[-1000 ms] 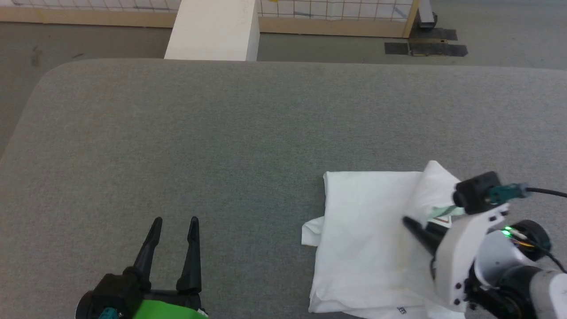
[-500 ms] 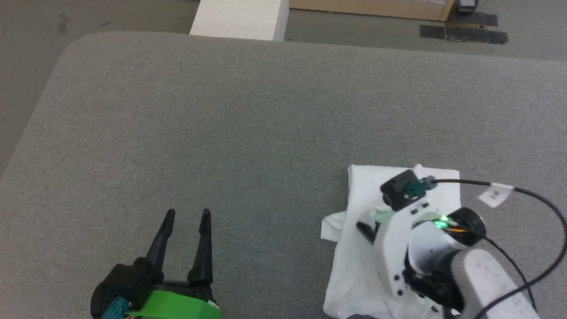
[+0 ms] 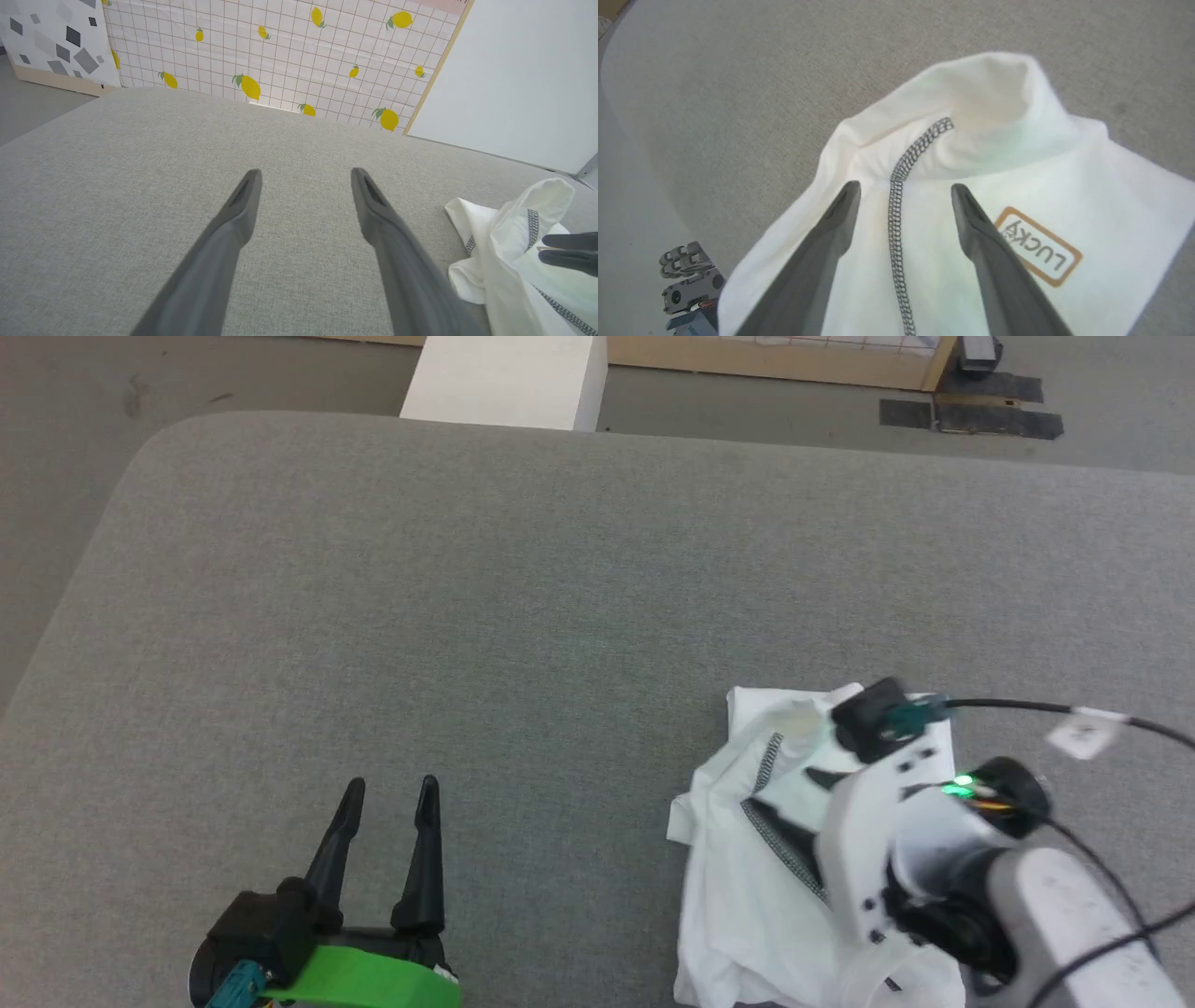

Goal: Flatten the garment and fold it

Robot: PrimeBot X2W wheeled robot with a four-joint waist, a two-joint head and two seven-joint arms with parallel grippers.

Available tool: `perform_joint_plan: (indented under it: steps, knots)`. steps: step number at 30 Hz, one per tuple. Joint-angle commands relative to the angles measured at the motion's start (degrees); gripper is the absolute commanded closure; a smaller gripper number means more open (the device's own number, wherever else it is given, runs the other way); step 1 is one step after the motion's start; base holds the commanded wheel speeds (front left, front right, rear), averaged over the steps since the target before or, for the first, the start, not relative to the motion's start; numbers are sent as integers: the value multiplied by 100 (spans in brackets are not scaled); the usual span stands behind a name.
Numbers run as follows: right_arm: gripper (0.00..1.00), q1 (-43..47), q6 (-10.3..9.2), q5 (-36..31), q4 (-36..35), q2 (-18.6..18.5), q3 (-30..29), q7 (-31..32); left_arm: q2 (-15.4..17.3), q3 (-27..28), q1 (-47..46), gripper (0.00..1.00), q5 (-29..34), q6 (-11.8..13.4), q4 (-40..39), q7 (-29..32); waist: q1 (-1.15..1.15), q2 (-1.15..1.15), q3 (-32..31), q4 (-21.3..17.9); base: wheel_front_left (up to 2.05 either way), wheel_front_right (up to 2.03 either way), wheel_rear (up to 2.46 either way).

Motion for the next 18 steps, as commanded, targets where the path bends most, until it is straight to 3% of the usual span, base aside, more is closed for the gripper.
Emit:
perform_joint_plan:
  steps: [1,5,10,18]
  knots:
    - [0,162,-9,41,-199,-65,-199,31,-34,39,28,0,92,-30,-10,-23,0,0,-9,-88,0,0,0]
    - [0,556,-9,-2,-924,-156,-995,122,-20,81,34,0,124,-54,-47,-23,0,0,52,-200,0,0,0]
    - [0,1111,-9,-170,-1573,21,-1921,185,0,141,10,0,154,-73,-95,-23,0,0,174,-333,0,0,0]
    - [0,1450,-9,-445,-1211,571,-2428,-109,61,146,-131,0,295,-110,-127,-23,0,0,329,-302,0,0,0]
